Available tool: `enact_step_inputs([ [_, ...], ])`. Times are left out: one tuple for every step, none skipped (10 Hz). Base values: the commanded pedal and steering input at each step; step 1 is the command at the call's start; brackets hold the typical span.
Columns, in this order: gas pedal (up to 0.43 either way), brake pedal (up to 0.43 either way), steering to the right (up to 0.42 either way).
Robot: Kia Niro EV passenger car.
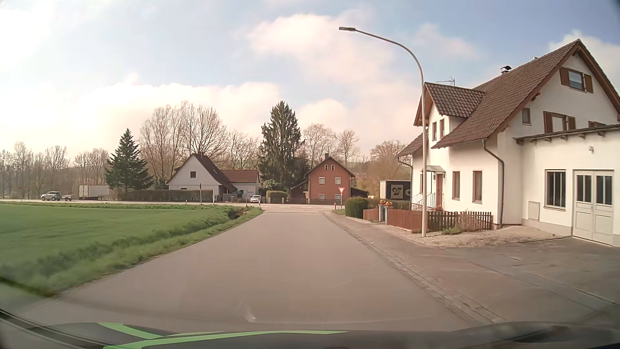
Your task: Follow the waypoints while adhering to traffic rules and regulations
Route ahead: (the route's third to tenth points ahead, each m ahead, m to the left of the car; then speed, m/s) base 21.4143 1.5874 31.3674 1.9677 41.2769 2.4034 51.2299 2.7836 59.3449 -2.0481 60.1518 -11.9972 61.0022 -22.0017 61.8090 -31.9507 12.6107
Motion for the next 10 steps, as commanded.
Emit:
enact_step_inputs([
  [0.0,0.183,-0.005],
  [0.0,0.183,-0.005],
  [0.0,0.183,-0.005],
  [0.0,0.183,-0.005],
  [0.0,0.183,-0.005],
  [0.0,0.177,-0.005],
  [0.0,0.183,-0.005],
  [0.0,0.189,-0.005],
  [0.0,0.183,-0.005],
  [0.0,0.183,-0.005],
])
